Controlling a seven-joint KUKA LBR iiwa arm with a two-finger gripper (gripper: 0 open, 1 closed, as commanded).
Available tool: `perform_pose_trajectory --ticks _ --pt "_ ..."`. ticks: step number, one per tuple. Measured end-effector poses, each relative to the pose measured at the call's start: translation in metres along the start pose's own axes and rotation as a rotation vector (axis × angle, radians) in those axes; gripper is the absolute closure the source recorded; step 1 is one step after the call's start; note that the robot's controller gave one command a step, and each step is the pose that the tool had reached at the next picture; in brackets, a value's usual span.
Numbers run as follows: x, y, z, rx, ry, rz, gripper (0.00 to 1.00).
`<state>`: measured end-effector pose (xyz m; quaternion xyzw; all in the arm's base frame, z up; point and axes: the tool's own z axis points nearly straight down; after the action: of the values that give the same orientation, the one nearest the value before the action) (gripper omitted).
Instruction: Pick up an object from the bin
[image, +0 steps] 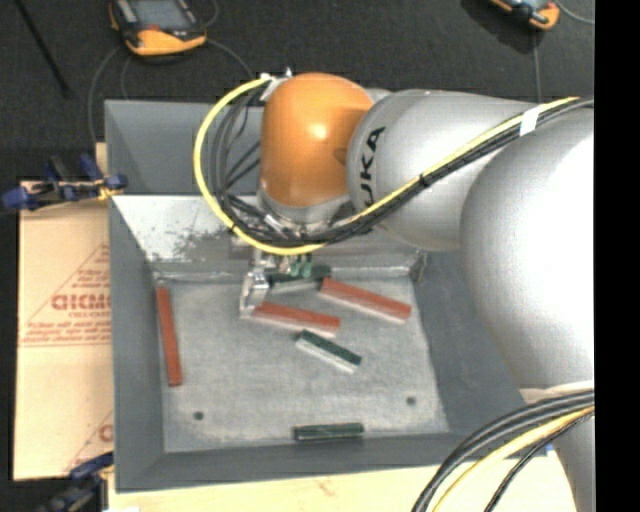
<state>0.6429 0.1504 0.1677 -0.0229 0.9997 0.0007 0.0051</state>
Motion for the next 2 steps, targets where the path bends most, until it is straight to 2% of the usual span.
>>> perform_pose_trajectory --ticks 1,2 --pt "0.007 -0.017 0.035 0.002 0.011 -0.173 0.0" --pt "0.0 -0.054 0.084 -0.003 0.006 -0.264 1.0"
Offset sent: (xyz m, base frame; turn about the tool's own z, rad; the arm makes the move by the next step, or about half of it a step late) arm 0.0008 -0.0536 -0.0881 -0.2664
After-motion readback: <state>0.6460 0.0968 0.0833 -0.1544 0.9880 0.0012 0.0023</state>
